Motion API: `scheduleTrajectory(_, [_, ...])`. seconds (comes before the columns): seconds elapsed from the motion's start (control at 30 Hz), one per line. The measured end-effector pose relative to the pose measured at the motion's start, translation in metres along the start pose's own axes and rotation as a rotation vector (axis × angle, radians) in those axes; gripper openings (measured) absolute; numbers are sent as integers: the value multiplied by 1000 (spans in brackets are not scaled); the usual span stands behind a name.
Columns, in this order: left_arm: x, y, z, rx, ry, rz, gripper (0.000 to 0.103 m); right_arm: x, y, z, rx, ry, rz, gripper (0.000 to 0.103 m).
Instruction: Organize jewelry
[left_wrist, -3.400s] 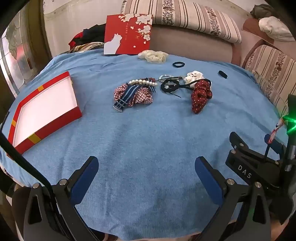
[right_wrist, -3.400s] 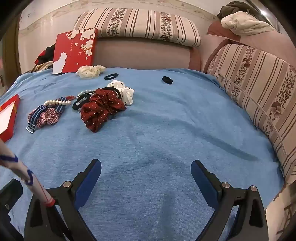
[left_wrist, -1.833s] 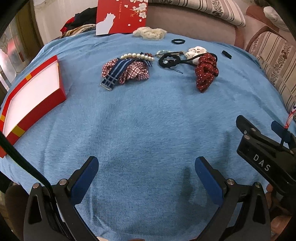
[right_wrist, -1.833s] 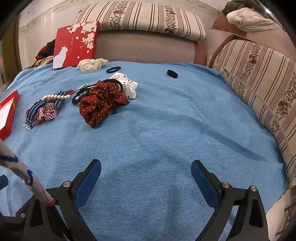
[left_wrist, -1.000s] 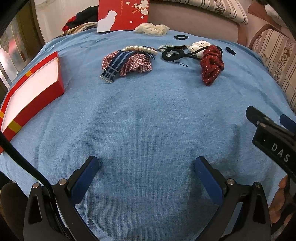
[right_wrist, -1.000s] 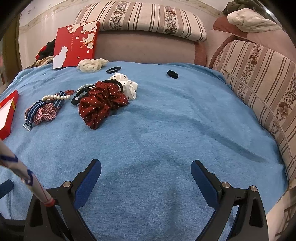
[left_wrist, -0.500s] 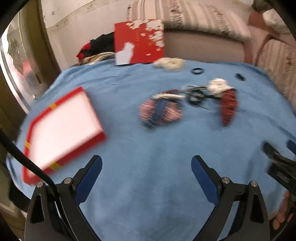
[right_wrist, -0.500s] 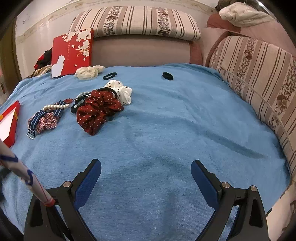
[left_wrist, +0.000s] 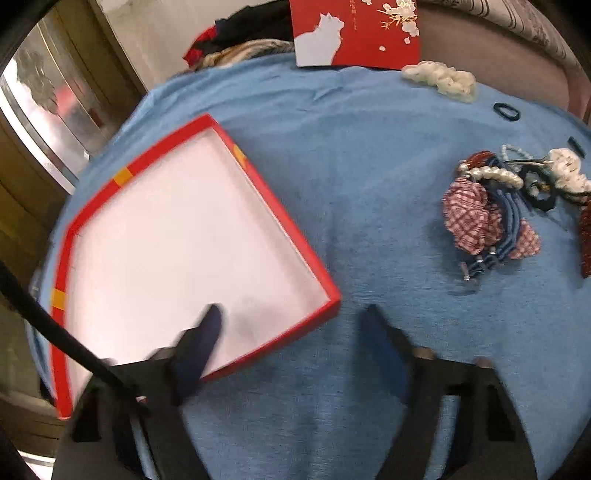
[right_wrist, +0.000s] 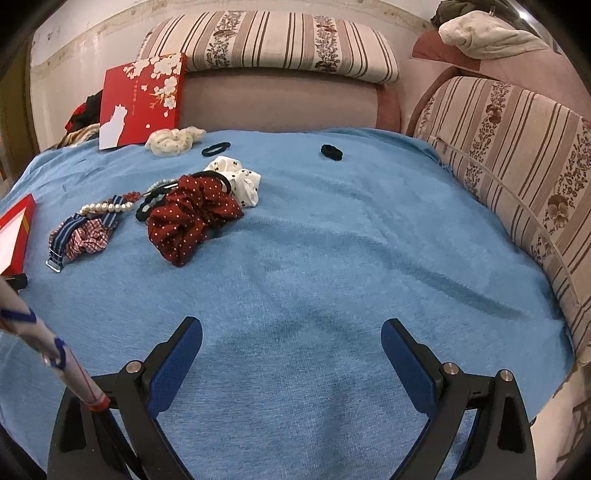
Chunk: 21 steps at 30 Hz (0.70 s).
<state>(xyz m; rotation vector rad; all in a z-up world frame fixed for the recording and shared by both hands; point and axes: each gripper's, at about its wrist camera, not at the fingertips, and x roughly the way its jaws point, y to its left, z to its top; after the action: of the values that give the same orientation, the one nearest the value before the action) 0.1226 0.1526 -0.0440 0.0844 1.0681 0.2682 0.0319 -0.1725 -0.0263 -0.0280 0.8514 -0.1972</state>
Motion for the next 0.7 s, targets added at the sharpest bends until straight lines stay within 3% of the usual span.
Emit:
scheduleTrajectory(0.07, [0, 3, 1, -19, -6, 8, 56, 2, 2, 0, -9, 1, -11, 100])
scheduleTrajectory(0.23, [-12, 9, -14, 7, 27, -21, 56, 0, 6, 0, -29, -9, -14, 100])
scheduleTrajectory(0.43, [-36, 27, -49, 65, 18, 8, 58, 1, 4, 1, -22, -3, -3, 100])
scheduleTrajectory(0.5, [-43, 33, -61, 89, 12, 51, 60, 1, 4, 1, -17, -2, 1, 100])
scheduleTrajectory(0.6, [-53, 38, -76, 136, -25, 89, 61, 0, 4, 0, -16, -5, 2, 100])
scheduleTrajectory(0.7, [-70, 47, -83, 114, -86, 71, 60, 0, 6, -2, -26, -4, -4, 100])
